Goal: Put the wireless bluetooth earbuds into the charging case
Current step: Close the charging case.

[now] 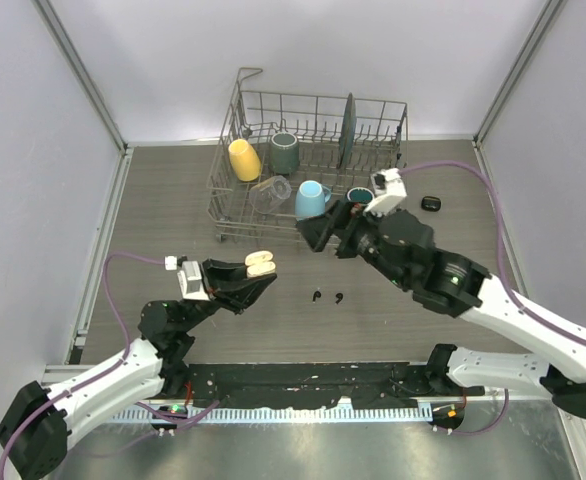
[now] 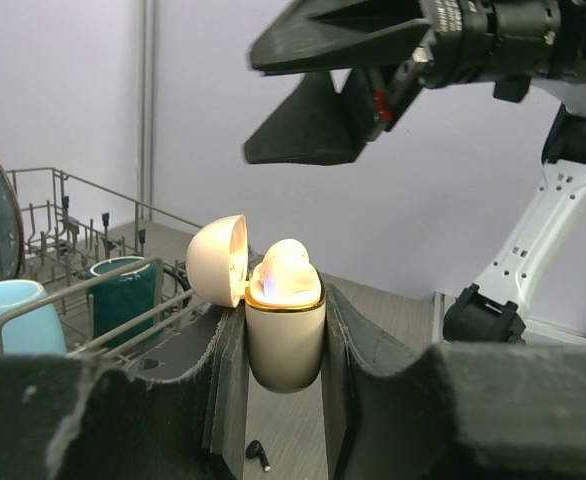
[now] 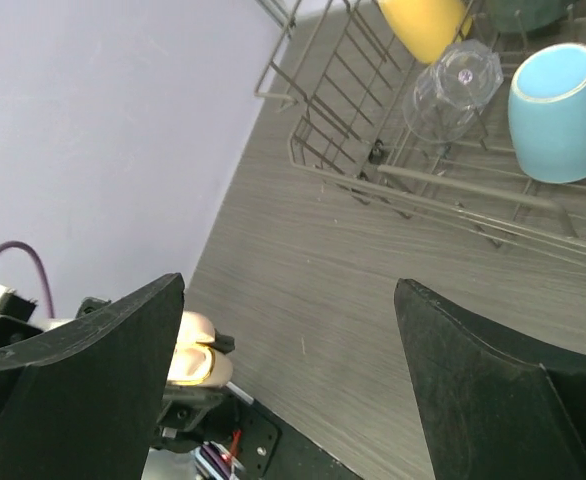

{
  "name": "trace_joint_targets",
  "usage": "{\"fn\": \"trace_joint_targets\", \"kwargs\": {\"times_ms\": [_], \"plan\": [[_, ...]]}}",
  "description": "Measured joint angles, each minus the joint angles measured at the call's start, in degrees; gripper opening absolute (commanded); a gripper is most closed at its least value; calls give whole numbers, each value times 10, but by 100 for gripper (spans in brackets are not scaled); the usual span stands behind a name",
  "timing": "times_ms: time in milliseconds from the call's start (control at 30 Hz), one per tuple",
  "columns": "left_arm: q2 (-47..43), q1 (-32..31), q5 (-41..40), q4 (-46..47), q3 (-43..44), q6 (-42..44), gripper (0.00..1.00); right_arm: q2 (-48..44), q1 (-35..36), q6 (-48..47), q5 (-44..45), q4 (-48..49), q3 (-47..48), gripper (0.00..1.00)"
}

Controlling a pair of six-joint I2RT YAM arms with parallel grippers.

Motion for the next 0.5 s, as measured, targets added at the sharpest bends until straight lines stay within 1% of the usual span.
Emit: {"fn": "trace_joint_targets", "kwargs": {"times_ms": [67, 200, 500], "plan": [[6, 0, 10, 0, 0, -2, 0, 44, -3, -5, -18, -12, 26, 91], [23, 0, 29, -4, 8, -3, 0, 91, -5, -7, -58, -24, 36, 91], [47, 0, 60, -7, 30, -9, 0, 110, -5, -9, -130, -26, 37, 91]]}}
